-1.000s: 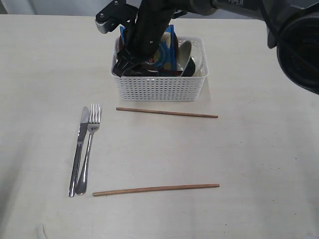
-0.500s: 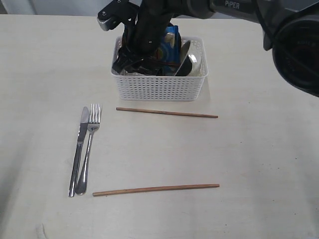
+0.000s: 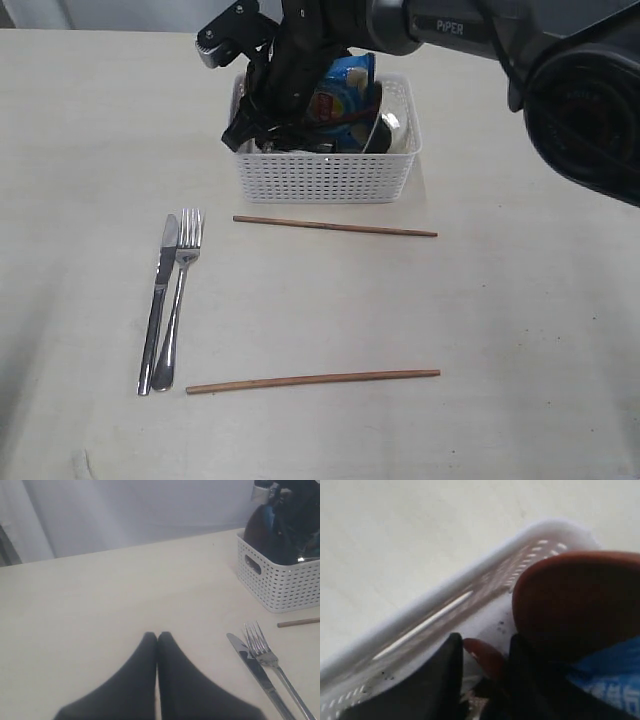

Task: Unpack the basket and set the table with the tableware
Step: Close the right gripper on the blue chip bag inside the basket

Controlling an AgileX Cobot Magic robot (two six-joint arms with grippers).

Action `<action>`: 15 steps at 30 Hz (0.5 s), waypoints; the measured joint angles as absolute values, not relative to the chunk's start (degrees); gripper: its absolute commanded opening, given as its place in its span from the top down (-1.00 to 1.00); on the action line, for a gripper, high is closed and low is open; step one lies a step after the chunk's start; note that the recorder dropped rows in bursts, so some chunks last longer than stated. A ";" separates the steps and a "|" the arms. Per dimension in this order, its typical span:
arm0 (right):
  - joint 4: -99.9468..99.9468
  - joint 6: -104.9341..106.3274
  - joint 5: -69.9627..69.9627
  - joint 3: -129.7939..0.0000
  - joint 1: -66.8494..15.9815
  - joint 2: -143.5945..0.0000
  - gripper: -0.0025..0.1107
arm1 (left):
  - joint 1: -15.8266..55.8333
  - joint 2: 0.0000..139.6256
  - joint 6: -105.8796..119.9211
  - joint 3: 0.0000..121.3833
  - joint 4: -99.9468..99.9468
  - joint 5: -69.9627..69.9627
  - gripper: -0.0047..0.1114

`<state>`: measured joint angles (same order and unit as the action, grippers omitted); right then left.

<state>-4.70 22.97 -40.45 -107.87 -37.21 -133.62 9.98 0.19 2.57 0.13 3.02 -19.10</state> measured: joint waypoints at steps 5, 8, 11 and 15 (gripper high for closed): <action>-4.18 22.87 -42.62 -107.87 -37.21 -133.62 0.96 | 9.98 0.19 2.57 0.13 3.02 -19.10 0.92; -3.32 22.87 -43.22 -107.87 -37.21 -133.62 0.96 | 9.98 0.19 2.57 0.13 3.02 -19.10 0.92; -1.94 22.87 -44.38 -107.87 -37.21 -133.24 0.96 | 9.98 0.19 2.57 0.13 3.02 -19.10 0.92; -0.93 22.87 -46.38 -107.76 -37.21 -131.89 0.96 | 9.98 0.19 2.57 0.13 3.02 -19.10 0.92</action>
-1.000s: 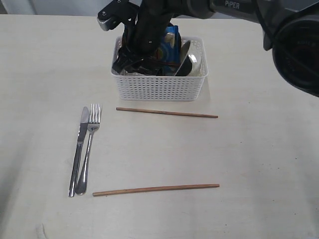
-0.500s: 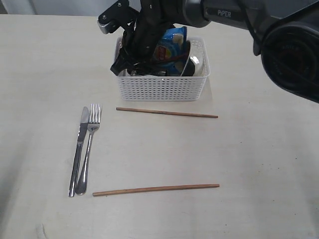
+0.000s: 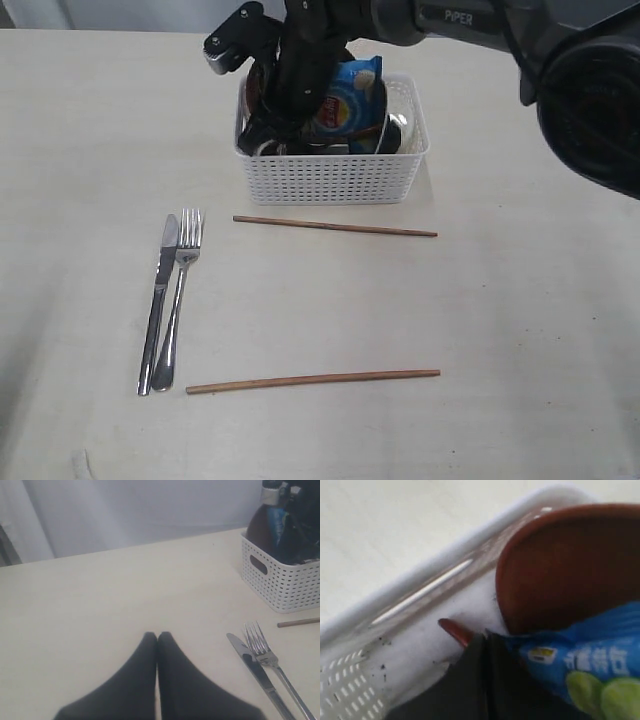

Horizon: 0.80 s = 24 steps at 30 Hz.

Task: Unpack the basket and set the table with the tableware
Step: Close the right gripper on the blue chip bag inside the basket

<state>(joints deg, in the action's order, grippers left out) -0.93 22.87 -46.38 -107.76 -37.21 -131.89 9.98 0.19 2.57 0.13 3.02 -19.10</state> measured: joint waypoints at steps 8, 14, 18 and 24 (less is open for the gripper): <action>1.22 23.95 -51.49 -107.76 -37.21 -126.59 0.92 | 9.98 0.19 2.57 0.13 3.02 -19.10 0.92; 7.96 26.11 -65.12 -107.86 -37.21 -125.83 0.21 | 9.98 0.19 2.57 0.13 3.02 -19.10 0.92; 12.73 26.78 -68.92 -107.86 -37.21 -125.83 0.20 | 9.98 0.19 2.57 0.13 3.02 -19.10 0.92; 16.28 27.34 -68.10 -107.86 -37.21 -126.83 0.27 | 9.98 0.19 2.57 0.13 3.02 -19.10 0.92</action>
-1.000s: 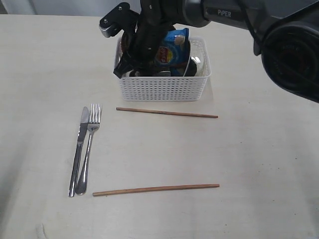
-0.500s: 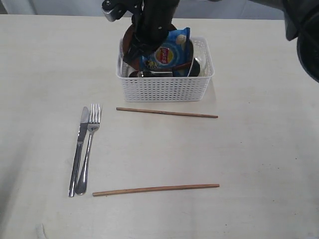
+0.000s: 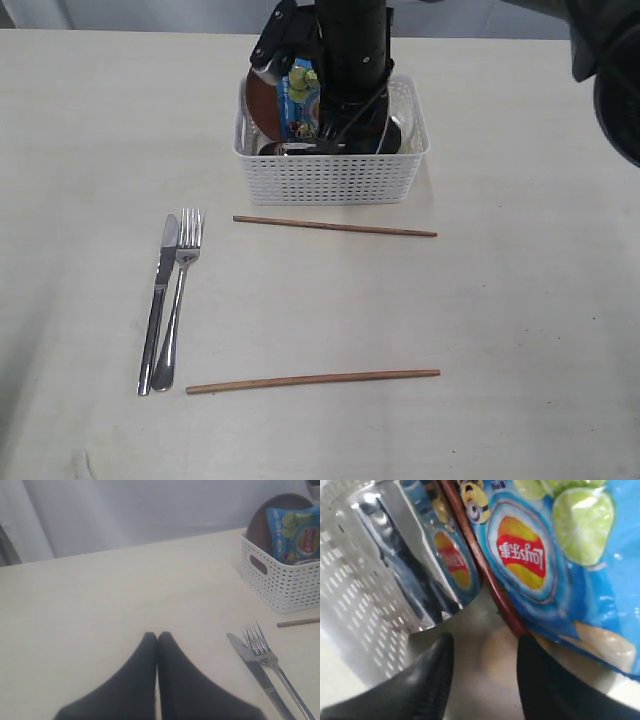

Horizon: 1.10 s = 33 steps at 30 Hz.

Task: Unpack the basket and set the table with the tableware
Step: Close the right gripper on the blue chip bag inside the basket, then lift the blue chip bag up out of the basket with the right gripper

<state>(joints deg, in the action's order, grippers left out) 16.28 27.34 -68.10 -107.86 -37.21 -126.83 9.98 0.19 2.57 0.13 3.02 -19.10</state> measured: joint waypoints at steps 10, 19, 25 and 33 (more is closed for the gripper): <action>22.76 25.60 -67.92 -107.86 -37.21 -132.04 0.27 | 9.98 0.19 2.57 0.13 3.02 -19.10 0.92; 24.10 23.26 -64.23 -107.86 -37.21 -132.42 0.71 | 9.98 0.19 2.57 0.13 3.02 -19.10 0.92; 24.61 22.65 -63.61 -107.86 -37.31 -132.46 0.96 | 9.98 0.19 2.57 0.13 3.02 -19.10 0.92; 28.98 16.75 -62.50 -107.86 -37.63 -130.79 0.96 | 9.98 0.19 2.57 0.13 3.02 -19.10 0.92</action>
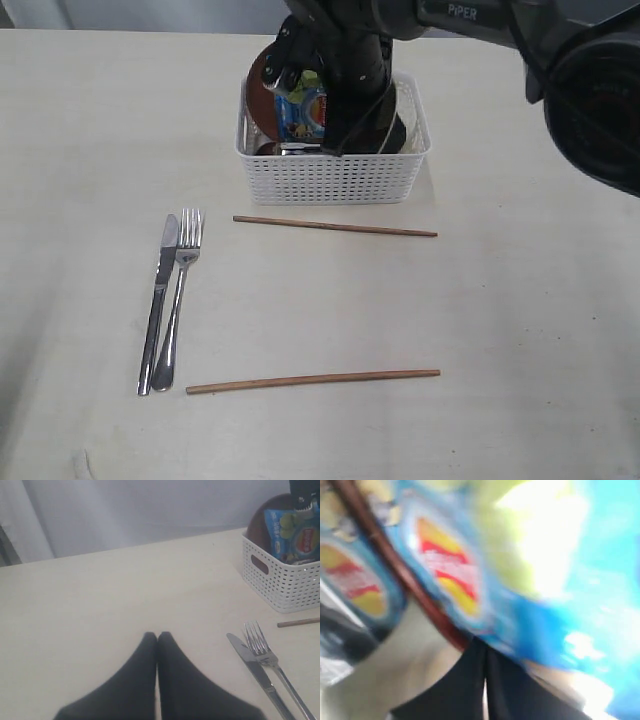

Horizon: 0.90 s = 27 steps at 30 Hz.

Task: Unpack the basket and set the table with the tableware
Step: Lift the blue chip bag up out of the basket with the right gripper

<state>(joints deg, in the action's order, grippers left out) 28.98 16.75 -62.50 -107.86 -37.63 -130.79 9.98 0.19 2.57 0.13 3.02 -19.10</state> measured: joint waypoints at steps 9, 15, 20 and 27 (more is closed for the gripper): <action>29.64 14.71 -60.00 -107.86 -37.63 -126.46 0.96 | 9.98 0.19 2.57 0.13 3.02 -19.10 0.92; 28.73 14.74 -59.56 -107.86 -37.63 -124.78 0.92 | 9.98 0.19 2.57 0.13 3.02 -19.10 0.92; 24.13 17.04 -58.48 -107.86 -37.63 -123.90 -0.07 | 9.98 0.19 2.57 0.13 3.02 -19.10 0.92; 21.38 26.20 -57.79 -107.86 -39.49 -122.74 -0.06 | 9.98 0.19 2.57 0.13 3.02 -19.10 0.92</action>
<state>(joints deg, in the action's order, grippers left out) 21.38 26.20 -57.79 -107.86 -39.49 -122.74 9.98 0.19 2.57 0.13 3.02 -19.10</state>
